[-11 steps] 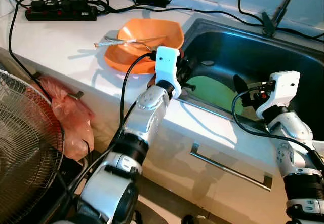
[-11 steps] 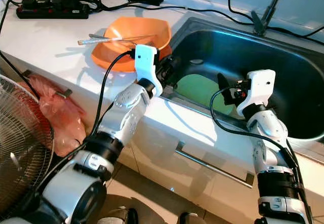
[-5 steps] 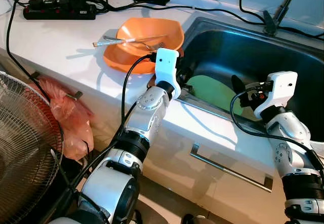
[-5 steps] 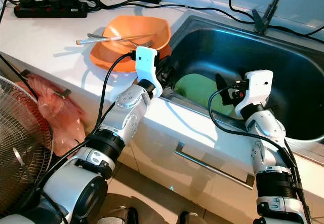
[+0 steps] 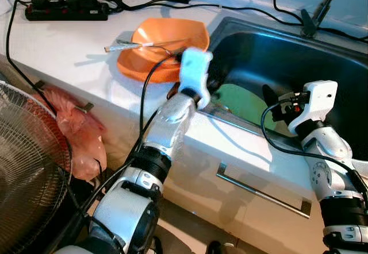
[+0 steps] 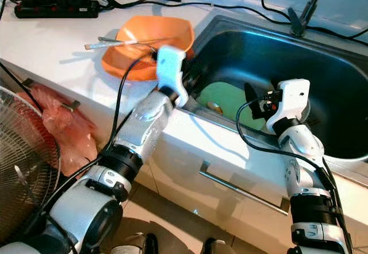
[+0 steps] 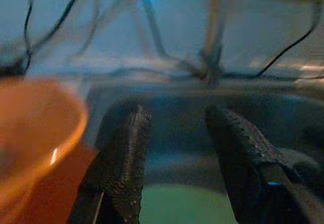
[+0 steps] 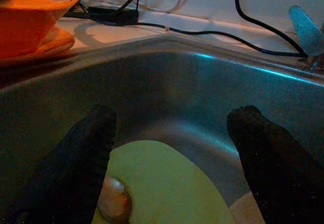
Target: Kitchen organization
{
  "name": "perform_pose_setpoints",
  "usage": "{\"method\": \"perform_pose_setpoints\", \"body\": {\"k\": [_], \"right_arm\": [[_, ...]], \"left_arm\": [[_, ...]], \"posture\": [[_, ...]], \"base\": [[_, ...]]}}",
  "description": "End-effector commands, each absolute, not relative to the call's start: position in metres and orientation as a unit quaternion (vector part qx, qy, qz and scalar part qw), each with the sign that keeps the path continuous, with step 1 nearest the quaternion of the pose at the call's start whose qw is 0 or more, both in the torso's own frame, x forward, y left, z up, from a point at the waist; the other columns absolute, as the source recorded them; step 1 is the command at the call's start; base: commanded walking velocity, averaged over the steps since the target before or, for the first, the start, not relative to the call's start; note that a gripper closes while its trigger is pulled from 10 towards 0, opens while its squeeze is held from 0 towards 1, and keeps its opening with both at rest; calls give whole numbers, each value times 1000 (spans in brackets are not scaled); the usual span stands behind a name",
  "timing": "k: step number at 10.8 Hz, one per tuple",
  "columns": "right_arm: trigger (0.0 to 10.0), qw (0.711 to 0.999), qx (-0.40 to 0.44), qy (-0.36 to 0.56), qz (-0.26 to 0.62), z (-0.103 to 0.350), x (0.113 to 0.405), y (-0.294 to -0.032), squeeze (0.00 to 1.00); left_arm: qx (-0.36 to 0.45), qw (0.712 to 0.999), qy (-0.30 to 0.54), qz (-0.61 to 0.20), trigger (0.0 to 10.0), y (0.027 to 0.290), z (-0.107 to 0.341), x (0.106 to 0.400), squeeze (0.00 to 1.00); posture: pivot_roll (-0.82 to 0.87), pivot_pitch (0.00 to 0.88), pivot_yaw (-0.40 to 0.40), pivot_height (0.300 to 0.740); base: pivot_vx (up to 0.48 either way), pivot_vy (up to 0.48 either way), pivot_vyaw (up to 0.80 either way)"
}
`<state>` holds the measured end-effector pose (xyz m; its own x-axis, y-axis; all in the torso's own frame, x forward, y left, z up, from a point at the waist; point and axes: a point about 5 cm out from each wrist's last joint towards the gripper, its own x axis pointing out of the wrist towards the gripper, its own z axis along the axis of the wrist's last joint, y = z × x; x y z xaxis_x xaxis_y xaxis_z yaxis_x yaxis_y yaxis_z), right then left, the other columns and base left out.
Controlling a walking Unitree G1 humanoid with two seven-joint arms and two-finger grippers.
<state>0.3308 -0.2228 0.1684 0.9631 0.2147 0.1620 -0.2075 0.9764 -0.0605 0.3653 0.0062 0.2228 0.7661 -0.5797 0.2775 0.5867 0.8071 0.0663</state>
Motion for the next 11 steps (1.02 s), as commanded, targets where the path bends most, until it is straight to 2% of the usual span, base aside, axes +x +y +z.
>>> {"method": "perform_pose_setpoints", "body": {"k": [1, 2, 3, 4, 6, 9, 10, 11], "right_arm": [[10000, 991, -18, -85, 106, 169, 330, -222, 0], [10000, 991, -17, -85, 106, 169, 330, -222, 0], [10000, 990, -17, -85, 108, 169, 331, -221, 0], [10000, 990, -17, -85, 109, 169, 331, -221, 0], [10000, 989, -15, -85, 118, 169, 333, -217, 0], [10000, 988, -15, -86, 124, 170, 334, -216, 0], [10000, 988, -15, -84, 129, 169, 334, -214, 0], [10000, 988, -14, -84, 132, 168, 334, -213, 0]], "left_arm": [[-8, 928, -168, -333, 10000, -4, 231, 355, 0], [-10, 923, -193, -333, 10000, -3, 241, 350, 0], [-29, 937, -231, -262, 10000, 23, 261, 353, 510], [-17, 942, -249, -223, 10000, 42, 268, 353, 1000], [4, 952, -261, -163, 10000, 76, 268, 347, 1000], [-39, 965, -232, -113, 10000, 99, 244, 331, 1000], [-51, 966, -233, -104, 10000, 104, 242, 325, 0], [-71, 968, -225, -87, 10000, 112, 237, 321, 0]], "posture": [[38, 162, -3, 740], [41, 161, -4, 740], [45, 158, -10, 740], [53, 158, -13, 740], [65, 146, -17, 740], [75, 134, -30, 740], [76, 129, -30, 740], [73, 125, -32, 740]], "base": [[0, 0, 0], [0, 0, 0], [0, 0, 0], [0, 0, 0], [0, 0, 0], [0, 0, 0], [0, 0, 0], [0, 0, 0]]}}
